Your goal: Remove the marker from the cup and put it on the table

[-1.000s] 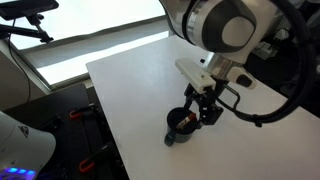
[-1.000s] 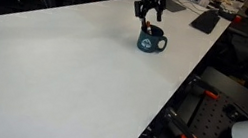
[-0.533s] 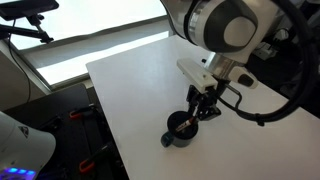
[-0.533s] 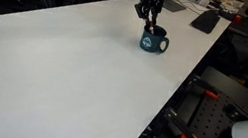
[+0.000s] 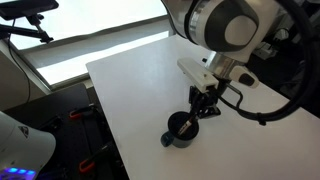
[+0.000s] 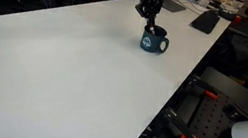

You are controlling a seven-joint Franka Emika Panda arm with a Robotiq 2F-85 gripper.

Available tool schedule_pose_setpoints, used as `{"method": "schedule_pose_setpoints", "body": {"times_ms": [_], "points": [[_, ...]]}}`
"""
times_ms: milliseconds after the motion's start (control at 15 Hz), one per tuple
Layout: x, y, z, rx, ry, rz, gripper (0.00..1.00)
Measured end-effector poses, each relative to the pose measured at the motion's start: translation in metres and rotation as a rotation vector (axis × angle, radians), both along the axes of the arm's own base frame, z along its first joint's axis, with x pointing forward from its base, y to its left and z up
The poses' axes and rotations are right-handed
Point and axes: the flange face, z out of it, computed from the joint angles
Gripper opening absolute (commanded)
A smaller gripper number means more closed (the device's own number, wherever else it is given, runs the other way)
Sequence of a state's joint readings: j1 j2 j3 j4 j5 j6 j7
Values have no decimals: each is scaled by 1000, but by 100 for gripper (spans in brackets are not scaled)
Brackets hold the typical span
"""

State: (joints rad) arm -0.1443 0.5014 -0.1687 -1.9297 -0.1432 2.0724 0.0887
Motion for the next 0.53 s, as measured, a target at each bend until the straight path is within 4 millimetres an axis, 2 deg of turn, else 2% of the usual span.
{"method": "schedule_pose_setpoints", "body": {"times_ms": [267, 533], "points": [[2, 0, 6, -1, -11, 3, 5], [8, 3, 35, -4, -60, 15, 5]]}}
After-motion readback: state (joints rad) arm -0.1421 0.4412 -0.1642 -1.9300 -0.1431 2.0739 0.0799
